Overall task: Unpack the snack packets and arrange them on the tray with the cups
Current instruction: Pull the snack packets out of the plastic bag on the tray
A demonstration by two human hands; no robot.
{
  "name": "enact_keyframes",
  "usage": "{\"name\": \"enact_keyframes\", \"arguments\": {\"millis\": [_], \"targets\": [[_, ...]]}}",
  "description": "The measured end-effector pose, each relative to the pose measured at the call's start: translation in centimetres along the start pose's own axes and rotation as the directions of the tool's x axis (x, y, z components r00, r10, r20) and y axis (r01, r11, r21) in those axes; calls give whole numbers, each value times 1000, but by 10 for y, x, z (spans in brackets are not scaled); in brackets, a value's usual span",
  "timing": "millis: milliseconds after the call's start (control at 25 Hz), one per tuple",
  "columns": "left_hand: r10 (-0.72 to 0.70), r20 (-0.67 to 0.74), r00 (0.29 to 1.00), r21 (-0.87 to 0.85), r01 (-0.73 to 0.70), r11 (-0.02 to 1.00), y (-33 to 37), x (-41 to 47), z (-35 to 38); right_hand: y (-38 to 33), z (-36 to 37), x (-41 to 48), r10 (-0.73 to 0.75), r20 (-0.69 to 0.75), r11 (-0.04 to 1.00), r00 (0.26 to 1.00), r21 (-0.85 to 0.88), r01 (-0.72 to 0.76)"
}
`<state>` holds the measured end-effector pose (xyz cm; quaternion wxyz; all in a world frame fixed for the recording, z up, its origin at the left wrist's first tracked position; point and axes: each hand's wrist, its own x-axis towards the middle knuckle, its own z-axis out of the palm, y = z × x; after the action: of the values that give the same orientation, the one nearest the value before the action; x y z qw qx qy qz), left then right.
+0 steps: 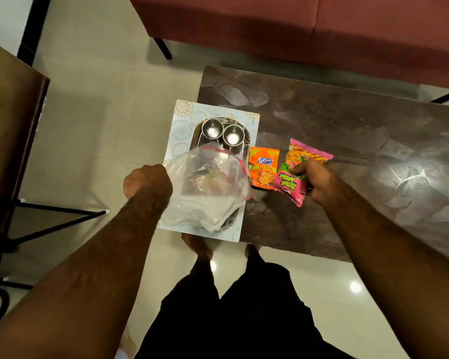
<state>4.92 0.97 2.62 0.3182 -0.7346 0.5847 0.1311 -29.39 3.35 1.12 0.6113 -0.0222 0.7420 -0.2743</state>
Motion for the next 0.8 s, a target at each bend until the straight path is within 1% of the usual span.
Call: {"name": "enact_keyframes", "arguments": {"millis": [80,160,240,400,480,600,640,680,720,760,800], "targets": [[-29,-8,1000,-33,29,999,-1,3,4,20,-9,14,15,-20,996,1000,-83,-17],[-35,-30,999,-73,33,997,2,4,8,41,-6,27,54,8,984,999,-171,-52],[-31,-36,999,-108,27,994,7,5,10,62,3,41,79,39,974,996,-217,-68],[-34,19,999,-205,37,978,12,7,14,97,27,73,76,41,938,996,-342,-57],[-32,6,999,-240,33,970,13,7,19,105,36,85,45,29,925,999,-378,-31],[-33,-17,999,-299,27,954,15,6,24,104,40,83,43,4,920,999,-391,-38],[-37,-5,999,-332,33,943,16,5,23,99,41,76,-3,-18,897,1000,-443,-5],[-39,29,999,-378,47,924,16,4,20,92,42,67,-93,-54,859,994,-509,52],[-36,84,996,-447,70,892,16,3,16,82,43,57,-199,-87,834,976,-537,122],[-25,144,989,-545,101,832,17,1,12,70,48,47,-282,-85,839,956,-504,203],[-6,198,980,-668,139,731,18,-1,6,58,53,38,-332,-42,856,942,-434,282]]}}
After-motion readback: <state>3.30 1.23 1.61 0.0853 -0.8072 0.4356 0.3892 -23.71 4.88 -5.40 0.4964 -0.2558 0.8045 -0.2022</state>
